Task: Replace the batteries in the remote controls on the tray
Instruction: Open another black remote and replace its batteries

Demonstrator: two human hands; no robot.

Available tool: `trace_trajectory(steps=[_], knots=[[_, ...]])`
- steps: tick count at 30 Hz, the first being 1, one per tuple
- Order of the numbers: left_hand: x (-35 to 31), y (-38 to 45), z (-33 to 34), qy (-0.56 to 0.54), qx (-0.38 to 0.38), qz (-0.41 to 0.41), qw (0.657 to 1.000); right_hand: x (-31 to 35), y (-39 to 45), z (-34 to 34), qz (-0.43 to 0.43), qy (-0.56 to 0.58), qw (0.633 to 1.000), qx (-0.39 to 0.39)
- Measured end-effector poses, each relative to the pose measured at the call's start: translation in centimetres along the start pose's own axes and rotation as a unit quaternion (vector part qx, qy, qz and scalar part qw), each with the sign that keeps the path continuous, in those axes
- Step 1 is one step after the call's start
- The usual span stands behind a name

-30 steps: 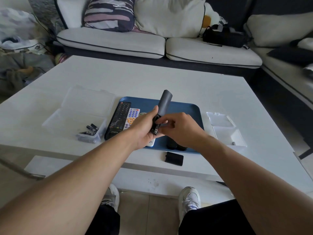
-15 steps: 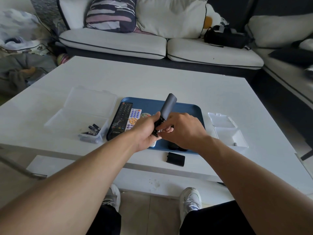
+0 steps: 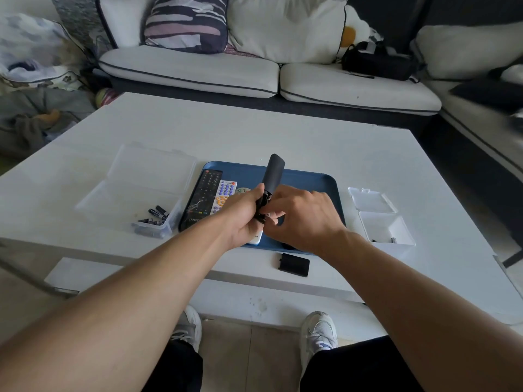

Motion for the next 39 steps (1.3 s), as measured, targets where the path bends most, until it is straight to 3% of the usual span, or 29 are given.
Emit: trace_trajectory(steps=[6, 9, 11, 13, 14, 16, 18, 21, 23, 24, 26, 28, 30, 32, 35, 39], knots=[[0.3, 0.8, -0.4, -0.009, 0.039, -0.042, 0.998, -0.2, 0.2, 0.6, -0.072, 0.048, 0.996, 0.035], [0.4, 1.2, -0.6, 0.003, 0.050, -0.045, 0.998, -0.2, 0.4, 0.4, -0.086, 0.064, 0.994, 0.001], [0.2, 1.3, -0.7, 0.005, 0.052, -0.040, 0.998, -0.7, 0.6, -0.2, -0.047, 0.103, 0.993, -0.020], [-0.1, 1.4, -1.0, 0.014, 0.044, -0.027, 0.999, -2.0, 0.8, -0.4, 0.058, 0.231, 0.971, -0.011], [-0.3, 1.6, -1.2, 0.015, 0.037, -0.021, 0.999, -2.9, 0.7, -0.2, 0.125, 0.325, 0.937, -0.002], [-0.5, 2.1, -1.6, 0.013, 0.027, -0.008, 1.000, -4.0, -0.1, 1.2, 0.256, 0.512, 0.819, 0.028], [-0.5, 2.4, -2.0, 0.023, 0.022, 0.001, 0.999, -4.7, -1.3, 2.8, 0.345, 0.597, 0.724, 0.037], [-0.3, 2.6, -2.2, 0.029, 0.019, 0.003, 0.999, -4.9, -2.2, 4.3, 0.403, 0.652, 0.640, 0.045], [-0.3, 2.7, -2.3, 0.034, 0.020, 0.006, 0.999, -4.5, -2.3, 5.0, 0.413, 0.670, 0.613, 0.065], [-0.3, 2.8, -2.4, 0.036, 0.018, 0.006, 0.999, -4.3, -2.3, 5.2, 0.415, 0.664, 0.617, 0.078], [-0.3, 2.9, -2.5, 0.037, 0.012, 0.005, 0.999, -3.9, -2.1, 5.4, 0.397, 0.627, 0.661, 0.112], [-0.1, 3.1, -2.6, 0.043, 0.004, 0.001, 0.999, -3.7, -1.8, 5.1, 0.348, 0.546, 0.750, 0.134], [0.1, 3.0, -2.5, 0.053, 0.001, -0.002, 0.999, -3.6, -1.2, 3.9, 0.268, 0.391, 0.871, 0.130], [0.4, 3.0, -2.3, 0.055, 0.006, -0.007, 0.998, -2.9, -0.9, 3.3, 0.182, 0.248, 0.942, 0.131], [1.0, 3.0, -2.2, 0.060, -0.001, -0.027, 0.998, -2.7, -0.8, 3.0, 0.141, 0.142, 0.974, 0.111], [1.4, 2.9, -1.7, 0.049, 0.020, -0.041, 0.998, -2.1, -0.6, 2.7, 0.096, 0.046, 0.989, 0.107]])
Point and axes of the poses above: each hand's wrist, its own y-axis towards the middle knuckle, its own z-axis out of the palm, x = y × z, the point moved 9 cm from there along y, towards the middle knuckle, and after that the axes turned 2 degrees about -x, right-handed, at the moved point
